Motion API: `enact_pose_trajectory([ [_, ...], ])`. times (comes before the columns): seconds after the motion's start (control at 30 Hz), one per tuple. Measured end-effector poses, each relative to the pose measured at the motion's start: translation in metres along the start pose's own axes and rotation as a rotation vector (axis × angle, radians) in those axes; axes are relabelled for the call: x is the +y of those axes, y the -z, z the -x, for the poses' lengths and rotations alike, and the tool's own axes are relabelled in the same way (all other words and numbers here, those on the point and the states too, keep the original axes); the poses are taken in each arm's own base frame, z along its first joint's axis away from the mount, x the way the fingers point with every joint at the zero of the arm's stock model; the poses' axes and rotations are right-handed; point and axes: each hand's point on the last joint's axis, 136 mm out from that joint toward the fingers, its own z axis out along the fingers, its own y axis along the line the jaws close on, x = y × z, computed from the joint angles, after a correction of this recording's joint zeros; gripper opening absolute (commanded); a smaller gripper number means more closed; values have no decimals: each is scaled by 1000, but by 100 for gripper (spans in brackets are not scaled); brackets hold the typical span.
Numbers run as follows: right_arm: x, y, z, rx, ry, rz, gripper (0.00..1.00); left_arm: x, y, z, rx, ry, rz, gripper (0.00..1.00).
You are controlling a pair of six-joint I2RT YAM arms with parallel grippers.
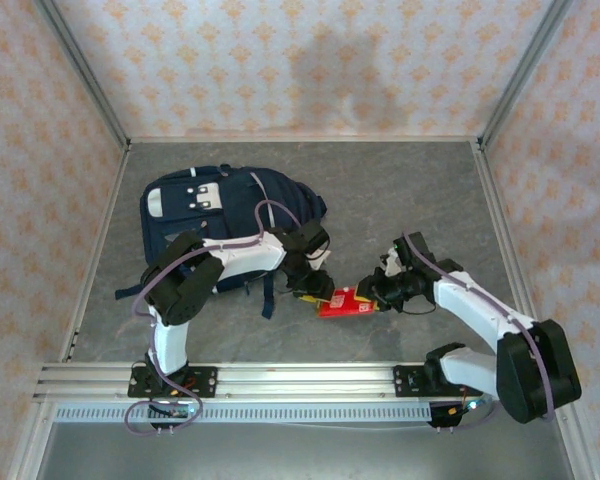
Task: Pack the student bag
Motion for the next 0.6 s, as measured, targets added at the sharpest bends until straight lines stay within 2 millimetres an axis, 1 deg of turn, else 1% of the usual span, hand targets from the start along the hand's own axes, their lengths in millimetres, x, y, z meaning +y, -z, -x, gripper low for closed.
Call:
enact_pose_trajectory([
  [0.07, -2, -3, 0, 9, -7, -11, 10, 1, 0, -2, 0, 2, 3, 41],
  [0.13, 0, -2, 2, 8, 5, -16, 1, 3, 3, -1, -5, 9, 2, 40],
  [0.23, 12, 7, 9, -35, 54, -31, 0, 8, 13, -2, -25, 25, 7, 42],
  [0.3, 16, 18, 16, -98, 85, -48, 0, 10, 28, -3, -45, 38, 8, 44],
  [0.37, 18, 29, 20, -159, 103, -67, 0, 7, 50, 3, -93, 50, -7, 47],
  [0.47, 14, 41, 20, -214, 105, -96, 0, 3, 97, 24, -204, 75, -20, 51],
  [0.53, 11, 45, 20, -233, 94, -115, 0, 1, 136, 47, -305, 104, -10, 53],
  [0.6, 10, 50, 22, -249, 82, -134, 0, 1, 167, 66, -388, 135, 4, 55],
])
